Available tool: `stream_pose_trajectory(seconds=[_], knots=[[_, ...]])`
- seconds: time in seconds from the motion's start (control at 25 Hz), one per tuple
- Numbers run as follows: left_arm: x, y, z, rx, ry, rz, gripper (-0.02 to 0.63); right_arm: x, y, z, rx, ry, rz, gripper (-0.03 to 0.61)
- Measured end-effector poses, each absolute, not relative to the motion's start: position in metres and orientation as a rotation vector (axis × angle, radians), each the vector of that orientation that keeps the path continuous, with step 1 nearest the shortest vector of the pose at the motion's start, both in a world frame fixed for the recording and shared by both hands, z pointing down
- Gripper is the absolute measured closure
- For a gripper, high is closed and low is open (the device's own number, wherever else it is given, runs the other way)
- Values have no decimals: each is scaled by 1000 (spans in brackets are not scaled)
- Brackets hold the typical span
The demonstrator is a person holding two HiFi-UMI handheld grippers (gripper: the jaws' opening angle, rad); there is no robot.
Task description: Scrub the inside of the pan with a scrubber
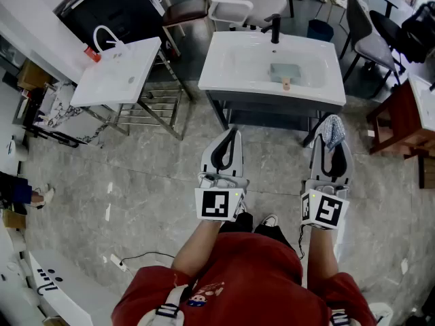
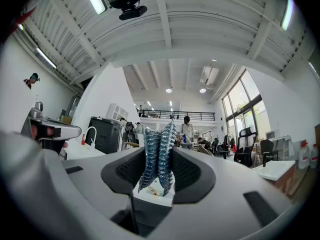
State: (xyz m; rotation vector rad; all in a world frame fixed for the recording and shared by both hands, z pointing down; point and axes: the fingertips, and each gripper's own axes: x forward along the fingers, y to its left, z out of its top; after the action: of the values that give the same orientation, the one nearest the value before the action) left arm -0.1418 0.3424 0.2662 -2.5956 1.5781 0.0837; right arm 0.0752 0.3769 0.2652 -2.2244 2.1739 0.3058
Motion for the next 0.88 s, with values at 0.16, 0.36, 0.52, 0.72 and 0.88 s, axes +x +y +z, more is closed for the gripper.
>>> stream_pose_trajectory(seconds=[0.16,0.36,0.52,0.72,0.88], knots=[[-143,344,261,-2580,1582,162,601,75,380,269,-2233,2157,276,414],[-146,341,255,-2585,1565,201,600,67,374,267,-2230,2174,284,414],[-151,340,266,-2620,1569,122,600,57,369,263,-2196,2193,305,410],[-164,331,268,-2626,1577,121,600,35,360,258,-2152,2228,354,400],[-179,318,269,-2627,1580,131,600,20,346,259,-2132,2224,333,399]])
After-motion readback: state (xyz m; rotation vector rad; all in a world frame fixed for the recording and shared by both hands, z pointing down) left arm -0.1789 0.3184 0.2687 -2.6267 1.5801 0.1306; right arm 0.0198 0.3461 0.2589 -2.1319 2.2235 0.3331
